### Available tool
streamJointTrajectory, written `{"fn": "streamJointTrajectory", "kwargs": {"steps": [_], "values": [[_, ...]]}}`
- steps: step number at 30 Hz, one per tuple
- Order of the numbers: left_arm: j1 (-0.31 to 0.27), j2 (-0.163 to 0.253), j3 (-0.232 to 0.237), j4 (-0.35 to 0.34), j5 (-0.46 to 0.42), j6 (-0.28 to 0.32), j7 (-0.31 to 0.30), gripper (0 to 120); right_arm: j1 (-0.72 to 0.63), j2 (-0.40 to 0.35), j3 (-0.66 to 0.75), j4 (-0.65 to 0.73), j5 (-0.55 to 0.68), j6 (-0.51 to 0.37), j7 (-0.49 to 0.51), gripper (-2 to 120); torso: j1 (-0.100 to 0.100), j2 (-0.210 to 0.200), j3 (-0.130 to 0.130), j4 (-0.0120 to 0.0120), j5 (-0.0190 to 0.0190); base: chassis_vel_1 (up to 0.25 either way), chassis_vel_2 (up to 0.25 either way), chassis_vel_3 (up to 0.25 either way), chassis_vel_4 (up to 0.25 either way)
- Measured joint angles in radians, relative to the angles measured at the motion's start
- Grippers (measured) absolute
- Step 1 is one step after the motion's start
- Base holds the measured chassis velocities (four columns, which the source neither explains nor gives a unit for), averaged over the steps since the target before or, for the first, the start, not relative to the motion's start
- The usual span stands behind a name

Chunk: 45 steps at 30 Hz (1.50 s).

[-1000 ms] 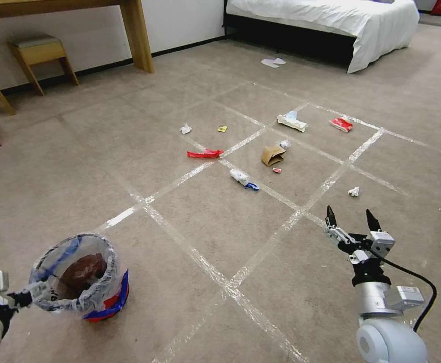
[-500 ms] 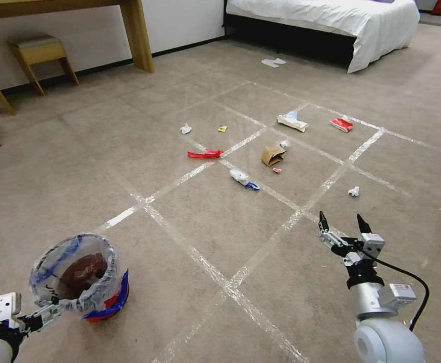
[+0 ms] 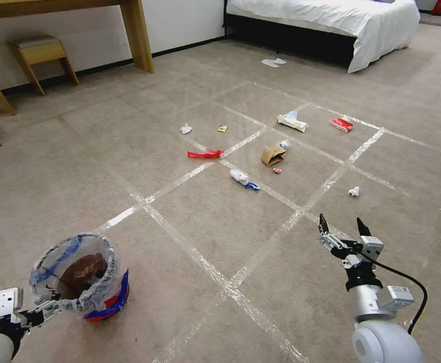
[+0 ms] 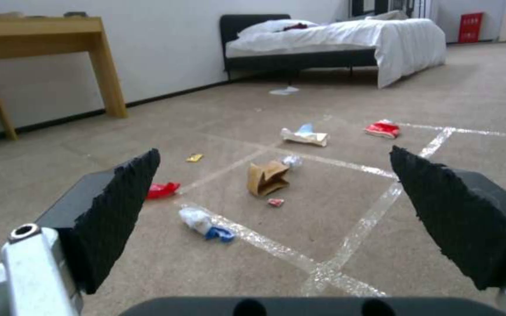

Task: Pick up the trash bin and place the garbage on the floor into it.

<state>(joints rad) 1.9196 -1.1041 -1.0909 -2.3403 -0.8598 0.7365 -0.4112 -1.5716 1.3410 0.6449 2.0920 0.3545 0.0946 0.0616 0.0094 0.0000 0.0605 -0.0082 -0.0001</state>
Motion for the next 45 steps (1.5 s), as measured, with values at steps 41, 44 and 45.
{"fn": "streamJointTrajectory", "kwargs": {"steps": [41,44,45], "values": [[-0.250,0.140,0.018,0.433,-0.089,-0.003,0.025,100,0.017,0.030,-0.004,-0.025,-0.053,0.000,-0.005,100,0.000,0.000,0.000,0.0000,-0.0001,0.000,0.000,0.000,0.000],[-0.249,0.135,0.019,0.427,-0.076,-0.007,0.030,100,0.015,0.031,-0.003,-0.023,-0.054,0.001,-0.005,100,0.000,0.000,0.000,0.0000,-0.0001,0.000,0.000,0.000,0.000],[-0.249,0.135,0.019,0.427,-0.076,-0.007,0.030,100,0.015,0.031,-0.003,-0.023,-0.054,0.001,-0.005,100,0.000,0.000,0.000,0.0000,-0.0001,0.000,0.000,0.000,0.000]]}}
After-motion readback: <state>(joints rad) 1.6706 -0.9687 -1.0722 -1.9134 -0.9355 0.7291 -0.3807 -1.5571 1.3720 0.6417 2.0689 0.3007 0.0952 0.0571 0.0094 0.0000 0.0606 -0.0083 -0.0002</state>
